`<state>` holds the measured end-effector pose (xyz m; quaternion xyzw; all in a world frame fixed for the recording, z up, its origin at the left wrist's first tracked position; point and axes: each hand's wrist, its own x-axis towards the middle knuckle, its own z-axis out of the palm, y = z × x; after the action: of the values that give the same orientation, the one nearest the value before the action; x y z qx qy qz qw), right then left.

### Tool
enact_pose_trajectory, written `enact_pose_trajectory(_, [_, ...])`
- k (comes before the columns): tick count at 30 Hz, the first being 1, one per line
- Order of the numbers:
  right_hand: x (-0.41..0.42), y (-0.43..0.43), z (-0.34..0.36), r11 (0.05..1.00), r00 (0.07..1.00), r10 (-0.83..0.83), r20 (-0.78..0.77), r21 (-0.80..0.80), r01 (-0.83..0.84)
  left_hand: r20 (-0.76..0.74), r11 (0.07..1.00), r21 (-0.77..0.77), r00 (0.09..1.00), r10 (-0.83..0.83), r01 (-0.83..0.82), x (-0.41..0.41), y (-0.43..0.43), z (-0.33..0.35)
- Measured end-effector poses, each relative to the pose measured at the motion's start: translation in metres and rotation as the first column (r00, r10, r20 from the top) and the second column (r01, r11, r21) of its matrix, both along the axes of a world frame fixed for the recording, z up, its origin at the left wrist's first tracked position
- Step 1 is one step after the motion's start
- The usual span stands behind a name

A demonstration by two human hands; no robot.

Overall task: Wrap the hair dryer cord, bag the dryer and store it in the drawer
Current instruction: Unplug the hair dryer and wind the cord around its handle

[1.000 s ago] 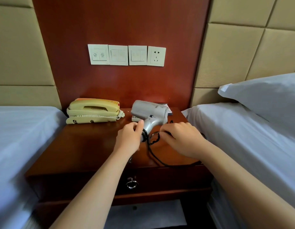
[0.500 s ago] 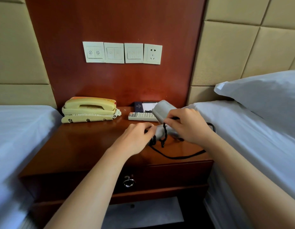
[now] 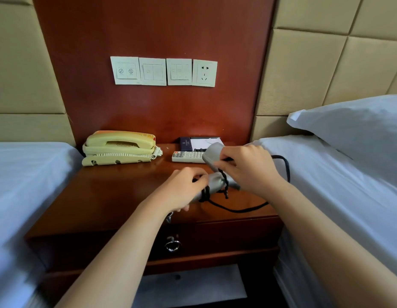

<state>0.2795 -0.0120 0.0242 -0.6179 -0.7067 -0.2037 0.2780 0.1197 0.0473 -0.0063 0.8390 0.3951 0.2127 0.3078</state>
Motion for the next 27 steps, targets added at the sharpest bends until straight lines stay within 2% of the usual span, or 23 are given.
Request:
enact_pose_trajectory(5, [-0.011, -0.003, 0.002, 0.987, 1.0, -0.014, 0.023, -0.16, 0.018, -0.157, 0.994, 0.104, 0.987, 0.029, -0.013, 0.008, -0.008, 0.003])
enact_pose_trajectory(11, [-0.024, -0.005, 0.004, 0.965, 0.998, 0.041, 0.048, -0.262, -0.027, -0.192, 0.981, 0.156, 0.97, 0.146, -0.117, 0.019, -0.008, 0.003])
enact_pose_trajectory(15, [-0.018, -0.01, 0.015, 0.95, 0.994, 0.103, -0.039, -0.291, -0.11, -0.179, 0.978, 0.182, 0.974, 0.137, -0.104, 0.022, -0.01, 0.004])
enact_pose_trajectory(18, [-0.004, -0.014, 0.02, 0.912, 0.986, 0.11, -0.128, -0.381, -0.151, -0.18, 0.966, 0.242, 0.974, 0.137, -0.091, 0.018, -0.009, 0.007])
enact_pose_trajectory(22, [0.014, -0.01, 0.019, 0.856, 0.991, 0.046, -0.122, -0.506, -0.102, -0.219, 0.952, 0.298, 0.966, 0.136, -0.066, 0.015, -0.009, 0.007])
enact_pose_trajectory(27, [0.033, -0.005, 0.014, 0.829, 0.998, -0.032, -0.05, -0.559, -0.001, -0.205, 0.955, 0.291, 0.972, 0.116, -0.053, 0.013, -0.007, 0.01])
